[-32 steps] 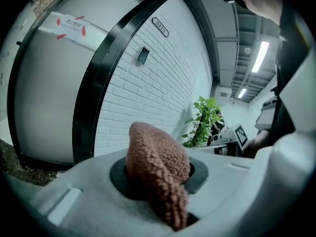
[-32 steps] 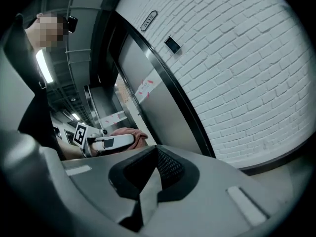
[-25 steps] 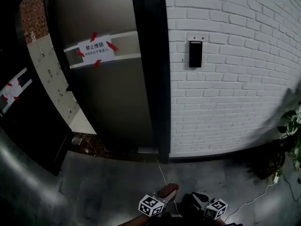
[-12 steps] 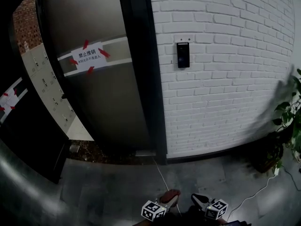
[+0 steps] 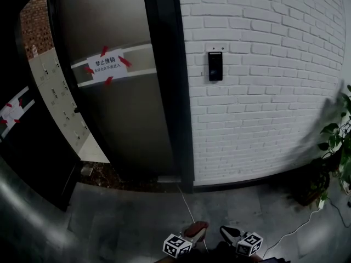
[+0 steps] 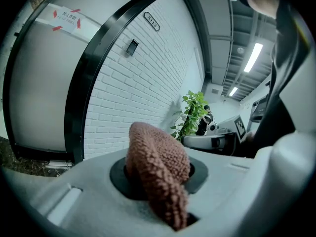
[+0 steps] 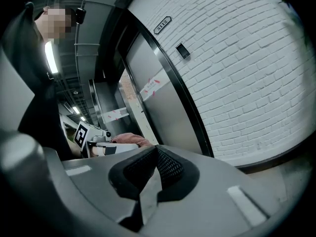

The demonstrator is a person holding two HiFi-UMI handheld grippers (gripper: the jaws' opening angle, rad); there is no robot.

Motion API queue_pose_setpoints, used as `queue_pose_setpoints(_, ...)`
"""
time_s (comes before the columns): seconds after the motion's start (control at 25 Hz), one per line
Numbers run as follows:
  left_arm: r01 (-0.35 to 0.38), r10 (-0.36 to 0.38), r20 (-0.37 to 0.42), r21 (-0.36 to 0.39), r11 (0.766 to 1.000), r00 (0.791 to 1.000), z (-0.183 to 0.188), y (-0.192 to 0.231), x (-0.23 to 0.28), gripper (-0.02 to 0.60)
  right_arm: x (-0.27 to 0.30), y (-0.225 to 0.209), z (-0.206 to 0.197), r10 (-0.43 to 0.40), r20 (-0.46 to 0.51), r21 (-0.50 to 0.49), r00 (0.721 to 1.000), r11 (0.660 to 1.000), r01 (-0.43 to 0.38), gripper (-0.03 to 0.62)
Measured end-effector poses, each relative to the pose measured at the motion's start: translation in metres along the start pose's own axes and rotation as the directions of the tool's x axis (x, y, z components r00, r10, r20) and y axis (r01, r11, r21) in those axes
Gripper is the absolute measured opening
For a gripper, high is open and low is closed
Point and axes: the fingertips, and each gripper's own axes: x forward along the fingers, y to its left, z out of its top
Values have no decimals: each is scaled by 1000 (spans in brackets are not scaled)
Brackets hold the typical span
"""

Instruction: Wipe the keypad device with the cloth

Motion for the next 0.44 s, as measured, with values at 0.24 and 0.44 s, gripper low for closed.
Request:
queue_pose_setpoints(0.24,-3,3,-9,-13,1000,1000,-8,3,-4,57,4,-4,-1,-14,12,0,1000,1000,14,2)
queue_pose_setpoints(0.44,-11,11,-13,-15,1000,1000,-7,12,-5,55,9,-8,-2,-21,10,-10,1000,1000,21,2)
